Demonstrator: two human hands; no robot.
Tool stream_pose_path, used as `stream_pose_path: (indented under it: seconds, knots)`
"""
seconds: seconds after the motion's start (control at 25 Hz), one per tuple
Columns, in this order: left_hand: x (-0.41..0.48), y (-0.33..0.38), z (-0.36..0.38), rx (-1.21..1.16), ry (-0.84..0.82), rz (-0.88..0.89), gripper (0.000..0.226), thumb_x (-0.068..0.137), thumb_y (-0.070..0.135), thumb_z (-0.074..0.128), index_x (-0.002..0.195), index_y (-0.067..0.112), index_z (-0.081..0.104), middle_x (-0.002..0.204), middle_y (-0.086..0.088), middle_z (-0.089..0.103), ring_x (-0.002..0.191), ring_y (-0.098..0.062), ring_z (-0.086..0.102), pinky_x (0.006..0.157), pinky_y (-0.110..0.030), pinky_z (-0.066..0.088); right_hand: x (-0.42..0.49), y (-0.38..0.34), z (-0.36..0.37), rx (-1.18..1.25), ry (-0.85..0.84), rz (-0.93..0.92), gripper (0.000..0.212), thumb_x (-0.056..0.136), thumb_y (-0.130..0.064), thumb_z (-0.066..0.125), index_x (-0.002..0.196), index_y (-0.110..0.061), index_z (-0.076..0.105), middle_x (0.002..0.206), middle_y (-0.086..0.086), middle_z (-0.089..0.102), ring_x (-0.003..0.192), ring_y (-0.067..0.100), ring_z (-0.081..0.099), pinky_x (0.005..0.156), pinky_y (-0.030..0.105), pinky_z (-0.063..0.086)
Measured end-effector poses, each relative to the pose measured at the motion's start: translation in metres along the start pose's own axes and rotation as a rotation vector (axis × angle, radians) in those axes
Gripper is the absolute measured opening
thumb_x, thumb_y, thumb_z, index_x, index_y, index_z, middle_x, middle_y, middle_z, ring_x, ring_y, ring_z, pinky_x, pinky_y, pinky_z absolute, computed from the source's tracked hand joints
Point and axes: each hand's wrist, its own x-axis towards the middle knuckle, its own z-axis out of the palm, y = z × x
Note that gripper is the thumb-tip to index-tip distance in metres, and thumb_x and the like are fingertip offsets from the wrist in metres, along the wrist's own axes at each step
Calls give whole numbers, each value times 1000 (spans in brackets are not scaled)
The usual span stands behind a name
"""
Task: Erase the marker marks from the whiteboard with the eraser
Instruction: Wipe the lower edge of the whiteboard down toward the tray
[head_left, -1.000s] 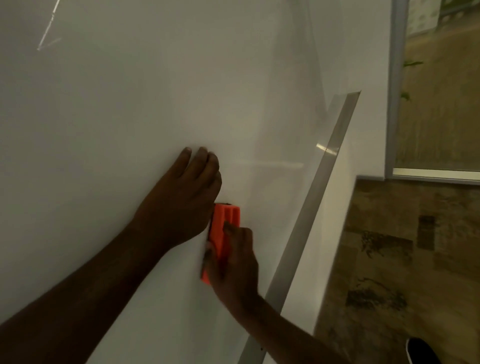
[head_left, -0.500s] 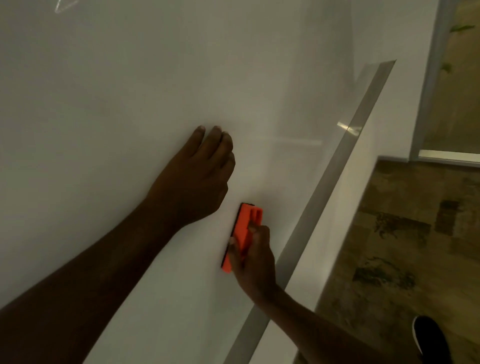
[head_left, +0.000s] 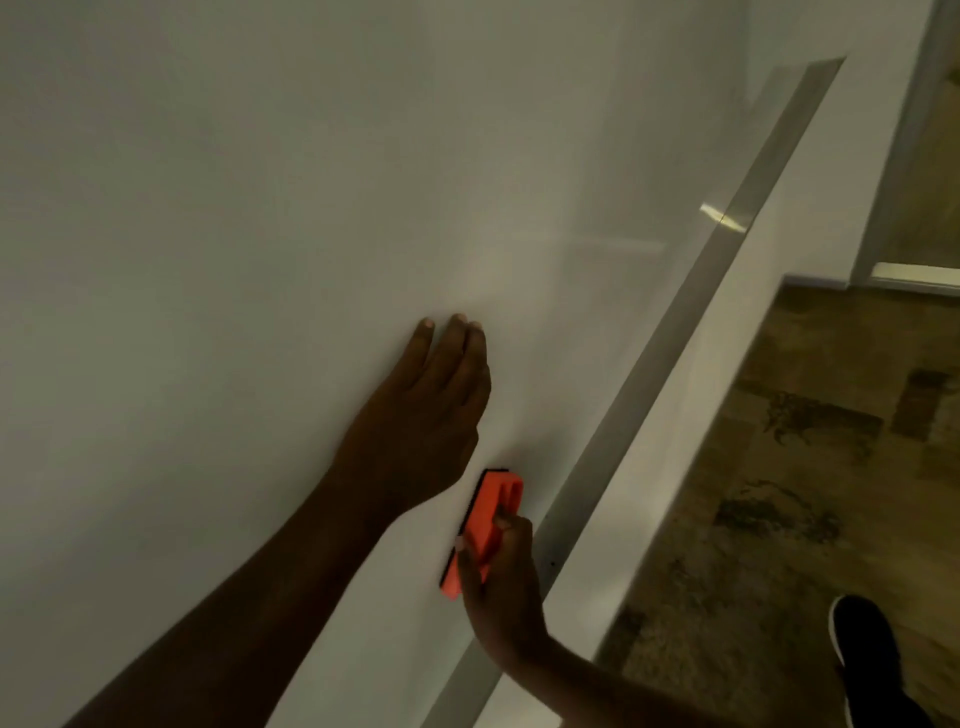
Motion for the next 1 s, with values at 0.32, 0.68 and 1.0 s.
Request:
stream_pose_path:
  seconds: [0.32, 0.68, 1.0]
  knots:
    - [-44, 27, 11, -23, -65, -12, 50, 89, 19, 56, 132, -7, 57, 149, -32, 45, 143, -48, 36, 120, -61, 19, 4, 11, -15, 58, -27, 36, 71, 89, -58, 60, 143, -21, 34, 133, -1, 52, 113, 12, 61, 82, 31, 61]
    - [-84, 67, 25, -95, -174, -14, 56, 85, 25, 61, 130, -7, 59, 149, -32, 44, 143, -48, 35, 119, -62, 18, 28, 45, -48, -302, -78, 256, 96, 81, -60, 67, 151, -13, 21, 138, 11, 54, 119, 30, 59, 94, 34, 52]
    - [-84, 75, 30, -139, -165, -70, 51, 83, 23, 62, 125, -7, 61, 149, -32, 45, 144, -48, 34, 120, -61, 17, 46, 49, -70, -624, -257, 177, 95, 74, -71, 65, 142, -13, 34, 128, 9, 63, 111, 28, 65, 93, 36, 53]
